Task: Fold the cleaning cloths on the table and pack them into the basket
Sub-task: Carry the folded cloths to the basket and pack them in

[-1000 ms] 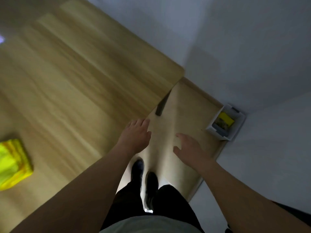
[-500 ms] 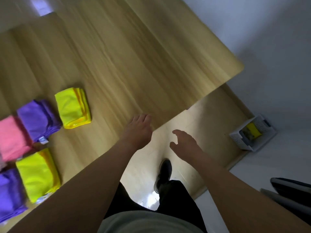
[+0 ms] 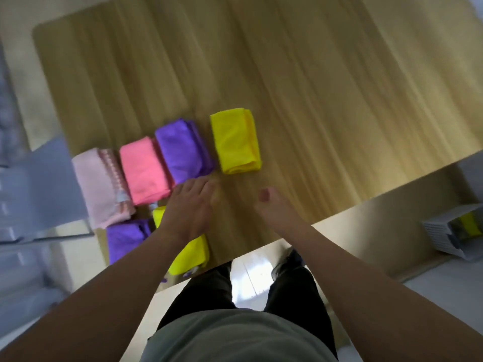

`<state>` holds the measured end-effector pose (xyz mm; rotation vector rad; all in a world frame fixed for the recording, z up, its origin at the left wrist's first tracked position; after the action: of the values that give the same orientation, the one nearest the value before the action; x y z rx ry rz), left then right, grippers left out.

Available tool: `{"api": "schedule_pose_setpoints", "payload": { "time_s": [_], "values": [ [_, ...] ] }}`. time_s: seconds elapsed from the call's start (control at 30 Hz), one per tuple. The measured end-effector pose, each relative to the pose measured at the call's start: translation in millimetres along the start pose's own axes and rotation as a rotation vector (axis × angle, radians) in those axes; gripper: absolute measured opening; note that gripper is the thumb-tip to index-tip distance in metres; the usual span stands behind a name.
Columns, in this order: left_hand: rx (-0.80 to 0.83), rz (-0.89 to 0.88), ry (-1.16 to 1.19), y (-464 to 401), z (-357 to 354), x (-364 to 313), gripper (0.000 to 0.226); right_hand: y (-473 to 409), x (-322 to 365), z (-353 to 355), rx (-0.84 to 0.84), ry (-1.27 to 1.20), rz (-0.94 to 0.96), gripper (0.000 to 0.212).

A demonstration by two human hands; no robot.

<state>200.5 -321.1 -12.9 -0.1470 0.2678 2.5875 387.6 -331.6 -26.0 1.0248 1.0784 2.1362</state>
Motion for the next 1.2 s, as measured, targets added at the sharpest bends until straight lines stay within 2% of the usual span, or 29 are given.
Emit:
{"api": "schedule_pose_setpoints", "payload": {
  "time_s": [0.13,0.2,0.27,0.33,0.4,0.53,0.63,0.67,0.77,0.93,1.0,1.1,1.2],
  "values": [
    [-0.113,0.423,0.039,67,2,59,0.057,4,29,-70,0.091,0.013,-0.002,0.052],
    [-0.162,0.647,0.070,97,-2,79,0.056,6,40,-100,0.128,0.045,-0.013,0.053],
    [-0.162,0.889,0.110,122,-12,93,0.055,7,48,-123,0.143,0.070,-0.032,0.052],
    [-0.130,1.182,0.248,146,-26,100,0.060,7,52,-144,0.141,0.093,-0.065,0.048],
    [-0.094,1.400,0.382,167,-43,97,0.062,6,53,-162,0.126,0.135,-0.088,0.047],
    [-0.069,1.432,0.435,178,-65,84,0.065,0,49,-175,0.114,0.206,-0.112,0.036],
    [-0.051,1.590,0.531,186,-72,94,0.071,-1,45,-180,0.157,0.188,-0.120,0.017],
    [-0.044,1.645,0.575,188,-75,97,0.073,-1,43,-179,0.157,0.182,-0.109,0.019],
    [-0.037,1.614,0.643,185,-77,98,0.071,-1,35,-162,0.126,0.112,-0.119,0.020],
    [-0.202,1.249,0.865,133,-67,65,0.036,-4,7,-111,0.069,0.041,-0.138,0.011],
    [-0.178,1.070,1.009,96,-70,39,0.032,-7,-14,-79,0.017,-0.008,-0.160,0.009],
    [-0.152,0.925,1.153,49,-71,7,0.036,-7,-45,-37,-0.009,-0.085,-0.190,0.017],
    [-0.009,0.798,1.184,-4,-76,-41,0.042,-9,-91,19,-0.064,-0.176,-0.239,0.023]
  ]
}}
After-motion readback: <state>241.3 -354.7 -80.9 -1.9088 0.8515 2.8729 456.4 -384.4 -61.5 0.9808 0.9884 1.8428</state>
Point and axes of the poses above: each hand's wrist, its own y-axis away from the middle knuckle, its own z-axis out of the back of the hand, x = y × z, the point moved 6 cm from there along -y, towards the middle knuckle, and after that the axes turned 11 degrees about -z, right-handed, at the moved point
